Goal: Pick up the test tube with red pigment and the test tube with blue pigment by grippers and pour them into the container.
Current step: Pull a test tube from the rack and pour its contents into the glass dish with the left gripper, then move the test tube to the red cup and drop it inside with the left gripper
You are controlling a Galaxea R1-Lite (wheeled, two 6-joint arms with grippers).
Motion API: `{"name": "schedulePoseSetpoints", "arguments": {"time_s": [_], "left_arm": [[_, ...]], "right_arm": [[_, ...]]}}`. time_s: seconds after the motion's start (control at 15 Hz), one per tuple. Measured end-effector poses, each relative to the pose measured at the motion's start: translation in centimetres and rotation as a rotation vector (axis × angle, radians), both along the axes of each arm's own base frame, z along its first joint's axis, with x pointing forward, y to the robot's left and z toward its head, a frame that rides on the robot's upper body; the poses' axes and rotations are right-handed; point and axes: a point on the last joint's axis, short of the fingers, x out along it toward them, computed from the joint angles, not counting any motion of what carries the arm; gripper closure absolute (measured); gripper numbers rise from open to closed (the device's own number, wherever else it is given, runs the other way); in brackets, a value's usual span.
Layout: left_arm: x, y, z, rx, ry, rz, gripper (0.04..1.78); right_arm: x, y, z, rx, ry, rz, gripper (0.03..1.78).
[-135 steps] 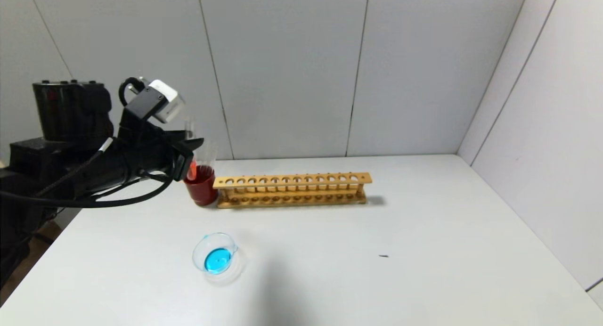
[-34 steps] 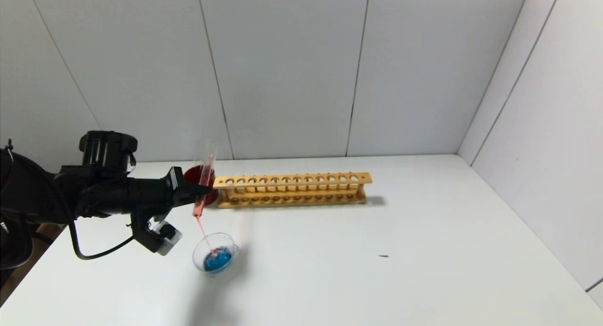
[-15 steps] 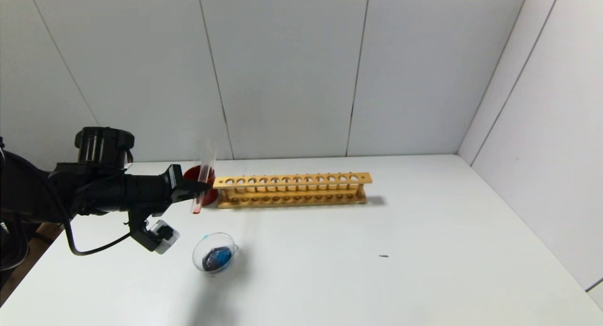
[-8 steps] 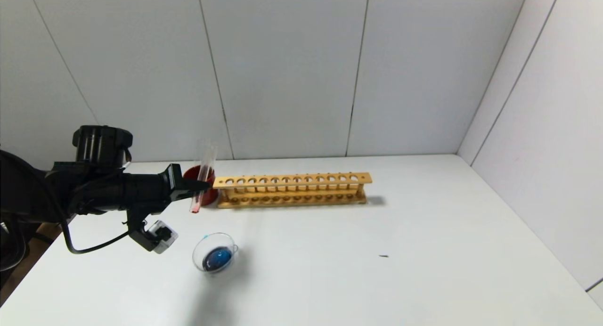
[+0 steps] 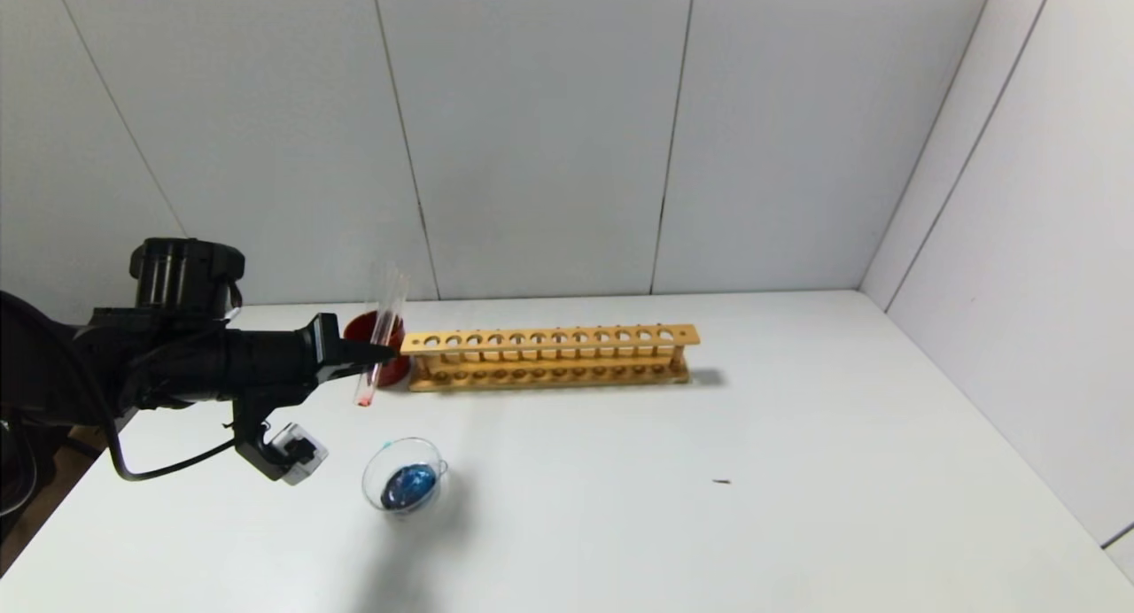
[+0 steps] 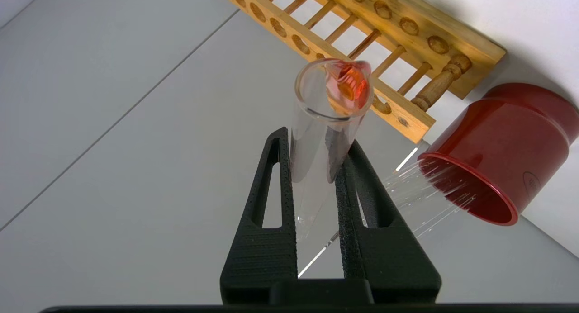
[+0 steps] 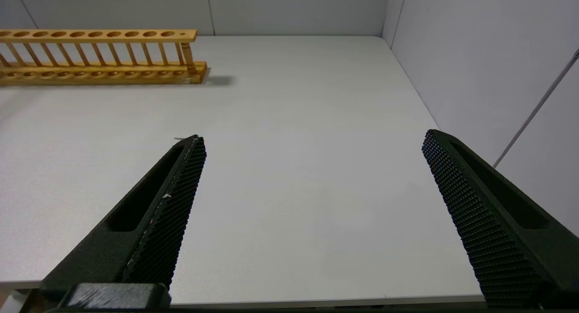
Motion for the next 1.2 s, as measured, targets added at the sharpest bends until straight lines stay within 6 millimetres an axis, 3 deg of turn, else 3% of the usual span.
{"name": "schedulePoseSetpoints", "arguments": {"time_s": [0.73,0.87,1.2], "left_arm": [[-0.6,0.2,-0.1,-0.014,0.008,0.026,1.51],[-1.4,0.3,-0.3,-0.073,0.088,0.105,1.51],[-3.1,1.2,1.6,-0.375,0.170,0.415,1.51]], "right_arm": [[0.0,0.0,0.0,0.000,0.000,0.000,0.06],[0.0,0.0,0.0,0.000,0.000,0.000,0.06],[0.0,0.0,0.0,0.000,0.000,0.001,0.06]]}}
